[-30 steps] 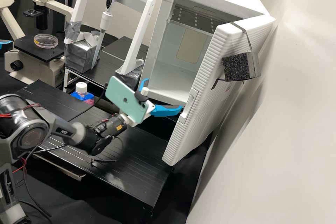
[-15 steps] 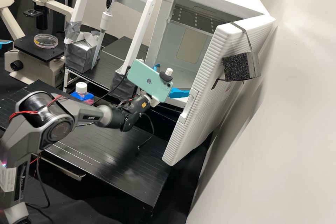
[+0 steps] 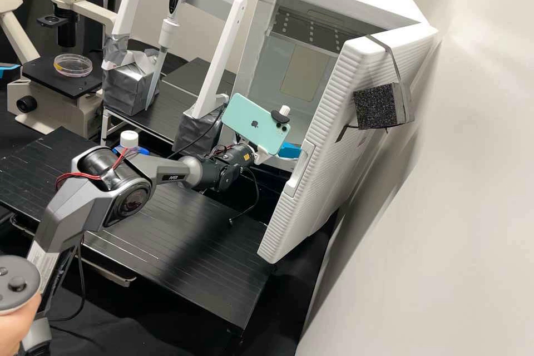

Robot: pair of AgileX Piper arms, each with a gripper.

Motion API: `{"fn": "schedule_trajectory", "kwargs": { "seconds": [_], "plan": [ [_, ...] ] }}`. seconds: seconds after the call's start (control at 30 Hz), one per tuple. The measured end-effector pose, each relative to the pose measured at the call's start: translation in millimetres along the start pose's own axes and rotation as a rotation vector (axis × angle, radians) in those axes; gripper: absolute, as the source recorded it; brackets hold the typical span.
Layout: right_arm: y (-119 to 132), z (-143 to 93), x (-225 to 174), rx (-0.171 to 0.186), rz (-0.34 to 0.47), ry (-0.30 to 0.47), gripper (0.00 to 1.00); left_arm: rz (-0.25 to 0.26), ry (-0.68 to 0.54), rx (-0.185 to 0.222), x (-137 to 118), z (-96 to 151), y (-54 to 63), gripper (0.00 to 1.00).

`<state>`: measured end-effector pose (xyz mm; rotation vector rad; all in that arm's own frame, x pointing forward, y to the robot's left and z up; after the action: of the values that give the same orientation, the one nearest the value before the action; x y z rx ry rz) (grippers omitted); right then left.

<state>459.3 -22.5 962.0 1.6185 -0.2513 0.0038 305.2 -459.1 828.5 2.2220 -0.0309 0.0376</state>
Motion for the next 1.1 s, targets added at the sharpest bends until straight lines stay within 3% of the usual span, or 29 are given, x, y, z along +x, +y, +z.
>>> {"fn": "schedule_trajectory", "kwargs": {
  "seconds": [0.17,0.2,0.53,0.8,1.1],
  "plan": [
    [-8.5,-1.9,4.6,-0.044,-0.031,0.018,1.0,0.0,0.0,0.0,0.0,0.0,0.0,1.0],
    [-9.5,-1.6,5.1,-0.041,-0.033,0.018,0.0,0.0,0.0,0.0,0.0,0.0,0.0,1.0],
    [-11.5,-2.8,6.7,-0.061,-0.048,0.022,0.0,0.0,0.0,0.0,0.0,0.0,0.0,1.0],
    [-5.9,5.6,8.5,-0.025,-0.044,0.001,0.0,0.0,0.0,0.0,0.0,0.0,0.0,1.0],
    [-4.3,17.2,5.7,-0.013,-0.049,-0.021,0.0,0.0,0.0,0.0,0.0,0.0,0.0,1.0]
  ]
}}
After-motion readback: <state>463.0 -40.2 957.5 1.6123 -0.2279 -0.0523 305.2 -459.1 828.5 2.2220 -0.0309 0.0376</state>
